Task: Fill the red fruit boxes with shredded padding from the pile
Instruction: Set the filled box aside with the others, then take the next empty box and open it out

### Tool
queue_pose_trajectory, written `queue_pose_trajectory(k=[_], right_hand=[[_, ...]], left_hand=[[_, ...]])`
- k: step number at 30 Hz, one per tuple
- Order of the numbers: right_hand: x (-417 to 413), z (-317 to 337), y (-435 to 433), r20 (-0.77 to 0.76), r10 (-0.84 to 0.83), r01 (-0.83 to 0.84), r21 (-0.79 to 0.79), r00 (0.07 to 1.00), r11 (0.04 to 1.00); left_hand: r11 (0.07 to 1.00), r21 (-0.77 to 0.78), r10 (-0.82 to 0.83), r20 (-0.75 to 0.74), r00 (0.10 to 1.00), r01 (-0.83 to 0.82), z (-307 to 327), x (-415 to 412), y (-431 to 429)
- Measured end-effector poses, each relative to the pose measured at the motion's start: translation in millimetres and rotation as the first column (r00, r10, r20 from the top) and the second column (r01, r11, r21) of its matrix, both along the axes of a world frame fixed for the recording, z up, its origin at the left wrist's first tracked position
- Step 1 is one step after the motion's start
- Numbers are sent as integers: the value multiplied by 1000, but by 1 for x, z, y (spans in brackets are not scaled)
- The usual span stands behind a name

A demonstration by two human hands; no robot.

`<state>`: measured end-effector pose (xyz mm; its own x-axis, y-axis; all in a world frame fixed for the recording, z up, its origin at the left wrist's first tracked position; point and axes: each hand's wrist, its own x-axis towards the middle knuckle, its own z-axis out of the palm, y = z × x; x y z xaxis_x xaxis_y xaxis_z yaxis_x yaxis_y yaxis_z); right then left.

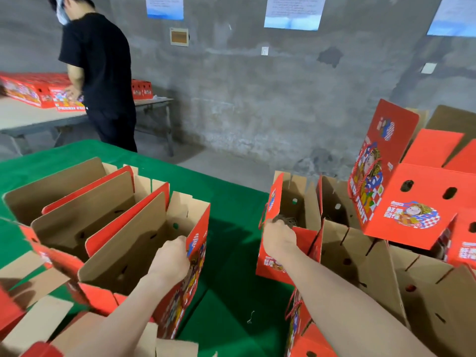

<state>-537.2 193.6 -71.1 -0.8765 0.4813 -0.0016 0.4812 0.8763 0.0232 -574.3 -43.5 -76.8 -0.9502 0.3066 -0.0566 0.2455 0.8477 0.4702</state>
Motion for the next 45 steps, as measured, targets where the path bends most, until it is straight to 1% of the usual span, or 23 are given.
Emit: queue_pose_trajectory(k=[2,4,5,6,7,8,9,10,12,14,17,19,21,24,27,29,32,34,36,38,41,43,45], right_hand=[[1,-2,-13,-13,57,-58,-35,998,998],[4,0,-32,-75,70,-84,-212,995,974],[4,2,-43,-83,53,-78,-332,995,940],[5,5,-53,-76,19,-53,-470,997,881],[6,7,-61,-58,-44,-2,-628,997,779],[8,8,-66,-17,-121,64,-771,992,633],[12,9,-67,47,-192,137,-860,980,492],[18,7,-67,114,-235,203,-896,965,396],[33,-2,-70,195,-268,273,-914,944,299],[45,-13,-80,159,-293,240,-933,943,268],[46,-4,-95,-51,-357,85,-931,933,355],[47,21,-99,-211,-307,-19,-850,928,527],[56,52,-95,-364,-200,-119,-688,910,716],[88,102,-80,-546,3,-275,-417,838,866],[136,157,-54,-653,161,-296,-101,740,950],[174,195,-37,-689,254,-252,106,679,962],[235,247,-20,-697,388,-177,357,603,917],[278,273,-16,-649,461,-151,474,605,867],[321,291,-13,-599,476,-130,527,643,840],[365,300,-10,-541,506,-109,604,671,789],[429,300,0,-511,587,-106,691,628,715],[468,294,11,-469,588,-166,672,658,722],[505,286,21,-450,561,-192,636,694,747]], left_hand=[[1000,-21,1,-4,1000,-1,1,5,9],[1000,16,-12,29,999,11,3,12,23],[993,118,-28,92,995,17,5,16,31],[960,278,-78,184,980,24,9,22,38],[888,459,-161,275,948,18,14,29,43],[787,616,-216,348,912,-49,18,35,47],[728,677,-194,353,915,-107,20,37,47],[711,687,-137,345,929,-150,22,37,46],[755,636,11,232,973,-160,21,36,37],[797,592,80,94,992,-120,24,40,25],[829,559,107,-157,982,-1,43,53,11],[852,507,80,-371,925,130,65,63,5],[894,380,6,-542,840,238,93,78,1],[919,131,-169,-719,674,371,137,113,5],[891,-124,-348,-805,481,436,179,158,16],[857,-242,-421,-838,346,455,208,189,23],[839,-312,-426,-886,183,446,248,237,31],[826,-333,-408,-910,76,454,267,274,36],[824,-391,-434,-901,13,410,280,308,40],[794,-465,-499,-866,-16,391,287,337,44],[714,-580,-622,-783,-26,393,287,371,53],[677,-608,-666,-746,-7,415,286,396,65],[651,-586,-668,-744,-1,483,280,422,80]])
